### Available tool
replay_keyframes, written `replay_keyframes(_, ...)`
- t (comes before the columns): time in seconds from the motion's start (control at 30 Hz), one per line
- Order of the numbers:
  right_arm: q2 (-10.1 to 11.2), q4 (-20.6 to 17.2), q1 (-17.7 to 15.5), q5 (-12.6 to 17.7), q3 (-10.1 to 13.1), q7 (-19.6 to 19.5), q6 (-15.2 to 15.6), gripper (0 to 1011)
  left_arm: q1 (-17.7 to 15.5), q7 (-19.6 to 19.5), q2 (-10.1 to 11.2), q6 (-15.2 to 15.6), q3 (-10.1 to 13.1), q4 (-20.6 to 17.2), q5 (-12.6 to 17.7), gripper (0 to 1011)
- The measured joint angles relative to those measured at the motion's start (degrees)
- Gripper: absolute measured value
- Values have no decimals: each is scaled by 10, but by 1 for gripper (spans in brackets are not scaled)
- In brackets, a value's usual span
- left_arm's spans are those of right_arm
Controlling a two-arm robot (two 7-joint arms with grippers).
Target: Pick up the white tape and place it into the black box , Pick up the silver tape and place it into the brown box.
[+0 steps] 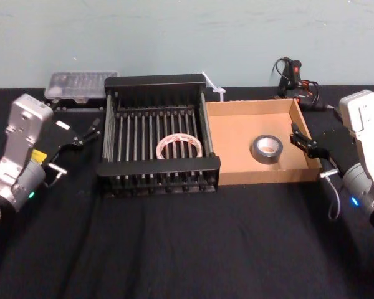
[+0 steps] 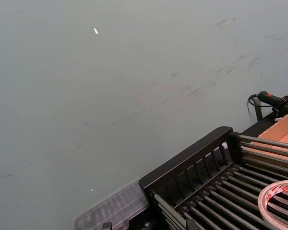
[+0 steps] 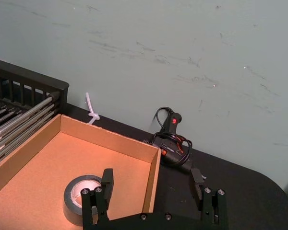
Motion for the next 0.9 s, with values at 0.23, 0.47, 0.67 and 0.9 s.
replay_keyframes(0.23, 0, 0, 0, 0, 0, 0, 0, 1002, 0, 0, 0, 0, 0, 0, 0, 1001)
replay_keyframes(0.47, 0, 0, 0, 0, 0, 0, 0, 1002, 0, 0, 0, 0, 0, 0, 0, 1001)
replay_keyframes(0.67, 0, 0, 0, 0, 0, 0, 0, 1002, 0, 0, 0, 0, 0, 0, 0, 1001)
replay_keyframes(0.9, 0, 0, 0, 0, 0, 0, 0, 1002, 0, 0, 0, 0, 0, 0, 0, 1001)
